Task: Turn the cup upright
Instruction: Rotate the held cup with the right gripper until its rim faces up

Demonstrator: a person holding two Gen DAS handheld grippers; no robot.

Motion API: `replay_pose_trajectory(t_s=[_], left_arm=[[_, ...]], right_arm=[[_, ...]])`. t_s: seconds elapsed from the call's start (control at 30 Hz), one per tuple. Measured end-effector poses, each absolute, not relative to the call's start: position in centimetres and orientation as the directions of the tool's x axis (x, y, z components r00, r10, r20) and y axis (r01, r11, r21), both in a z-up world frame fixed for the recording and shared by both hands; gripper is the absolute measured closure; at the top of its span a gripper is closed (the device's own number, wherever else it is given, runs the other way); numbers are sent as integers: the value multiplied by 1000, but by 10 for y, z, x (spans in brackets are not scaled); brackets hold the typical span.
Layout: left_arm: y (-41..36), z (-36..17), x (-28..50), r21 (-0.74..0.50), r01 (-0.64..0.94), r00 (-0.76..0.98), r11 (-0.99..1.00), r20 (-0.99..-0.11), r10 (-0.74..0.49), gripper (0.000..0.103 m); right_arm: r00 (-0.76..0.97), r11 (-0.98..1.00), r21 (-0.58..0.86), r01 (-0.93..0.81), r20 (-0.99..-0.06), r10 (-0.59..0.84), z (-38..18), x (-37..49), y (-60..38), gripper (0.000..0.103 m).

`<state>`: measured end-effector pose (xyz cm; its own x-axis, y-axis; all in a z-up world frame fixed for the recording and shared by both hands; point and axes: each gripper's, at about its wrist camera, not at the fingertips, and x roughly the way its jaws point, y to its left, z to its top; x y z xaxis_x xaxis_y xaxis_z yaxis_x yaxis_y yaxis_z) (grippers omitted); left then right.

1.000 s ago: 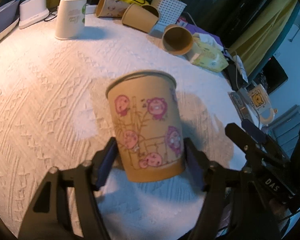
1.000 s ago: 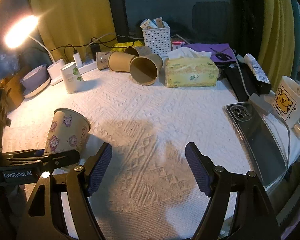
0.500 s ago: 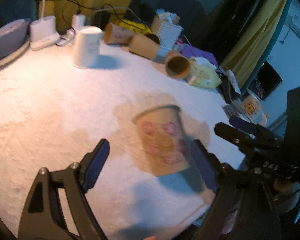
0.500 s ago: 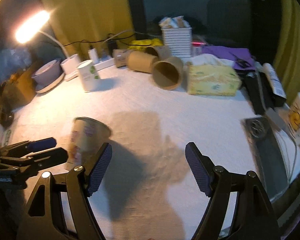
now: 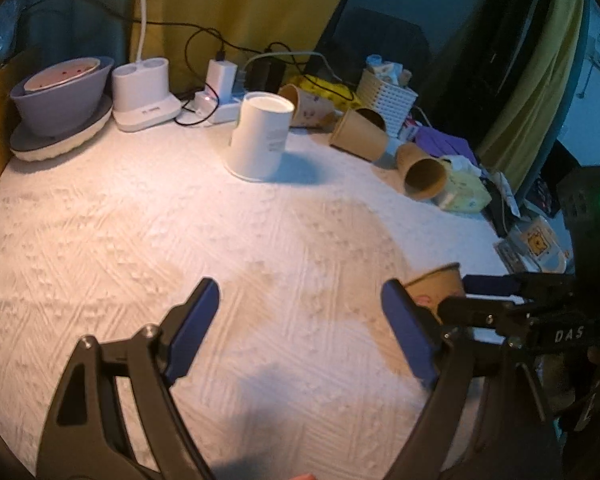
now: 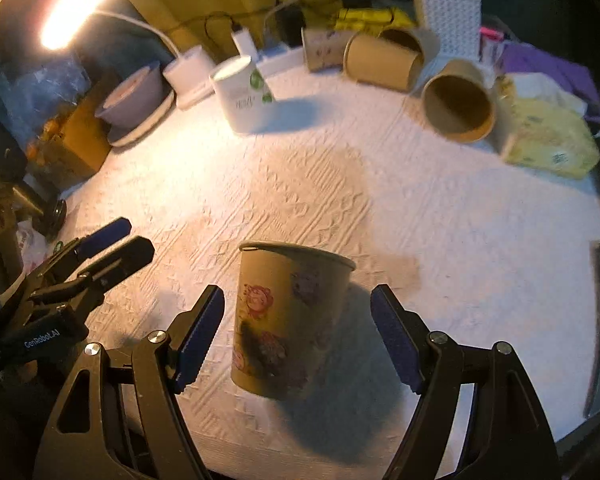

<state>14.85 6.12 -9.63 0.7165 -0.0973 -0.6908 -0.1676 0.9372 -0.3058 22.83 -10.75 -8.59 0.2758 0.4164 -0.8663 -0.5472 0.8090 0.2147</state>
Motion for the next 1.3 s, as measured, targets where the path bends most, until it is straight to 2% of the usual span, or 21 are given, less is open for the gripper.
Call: replay_pose_trajectory(t_s=[0.3, 0.33, 0.4, 0.6, 0.73, 1.0, 1.3], left_arm=[[74, -116, 162, -336, -146, 679, 931, -718, -153, 19], [74, -118, 163, -340, -144, 676, 929, -719, -159, 19], [75, -120, 164, -353, -139, 669, 925, -722, -175, 19], [78, -118, 162, -357, -146, 676, 923, -717, -171, 19], [83, -113, 159, -352, -171, 690, 920, -710, -144, 19], [95, -101, 146, -331, -244, 724, 912, -687, -56, 19], [88, -98, 141, -310, -253, 729, 916, -684, -30, 19]], right_arm=[[189, 825, 202, -528, -919, 346, -102, 247, -89, 24], [185, 824, 202, -529, -921, 344, -102, 249, -88, 25], [170, 818, 210, -535, -922, 348, -103, 250, -86, 33], [214, 804, 181, -566, -910, 356, -93, 251, -80, 36], [341, 792, 122, -598, -856, 390, -76, 249, -77, 36], [605, 745, -94, -661, -653, 455, -79, 230, -52, 36], [651, 762, -126, -635, -619, 440, -95, 218, -56, 36]])
